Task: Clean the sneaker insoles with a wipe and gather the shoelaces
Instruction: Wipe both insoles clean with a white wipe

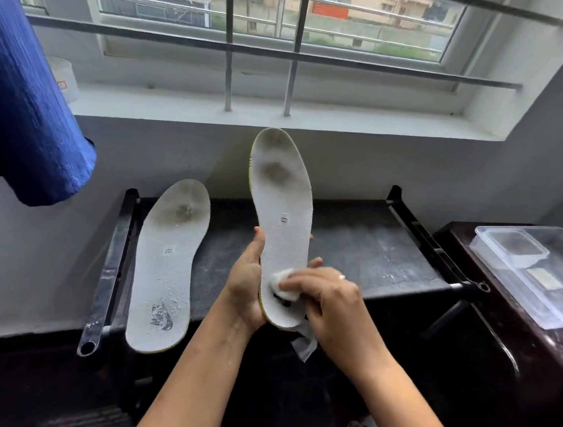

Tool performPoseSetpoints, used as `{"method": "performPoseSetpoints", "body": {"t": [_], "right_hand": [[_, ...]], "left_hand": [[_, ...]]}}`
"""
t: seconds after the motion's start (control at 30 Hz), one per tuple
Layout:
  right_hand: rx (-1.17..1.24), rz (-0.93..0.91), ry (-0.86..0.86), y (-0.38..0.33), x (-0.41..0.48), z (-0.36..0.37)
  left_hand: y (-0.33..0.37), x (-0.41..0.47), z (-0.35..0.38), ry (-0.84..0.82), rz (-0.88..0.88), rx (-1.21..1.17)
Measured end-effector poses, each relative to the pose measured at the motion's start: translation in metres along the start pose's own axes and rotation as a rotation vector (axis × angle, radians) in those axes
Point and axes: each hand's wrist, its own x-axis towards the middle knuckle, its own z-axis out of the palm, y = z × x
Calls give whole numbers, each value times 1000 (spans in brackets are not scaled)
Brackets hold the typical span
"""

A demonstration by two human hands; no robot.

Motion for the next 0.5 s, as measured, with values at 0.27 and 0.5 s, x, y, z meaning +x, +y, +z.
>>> {"method": "performPoseSetpoints", "body": {"t": [0.27,0.5], "right_hand": [[333,242,-464,7,-6,-58],[207,168,-123,2,14,-37]], "left_hand": [[-2,0,-3,21,7,26],[-3,1,3,-20,35,56]]}}
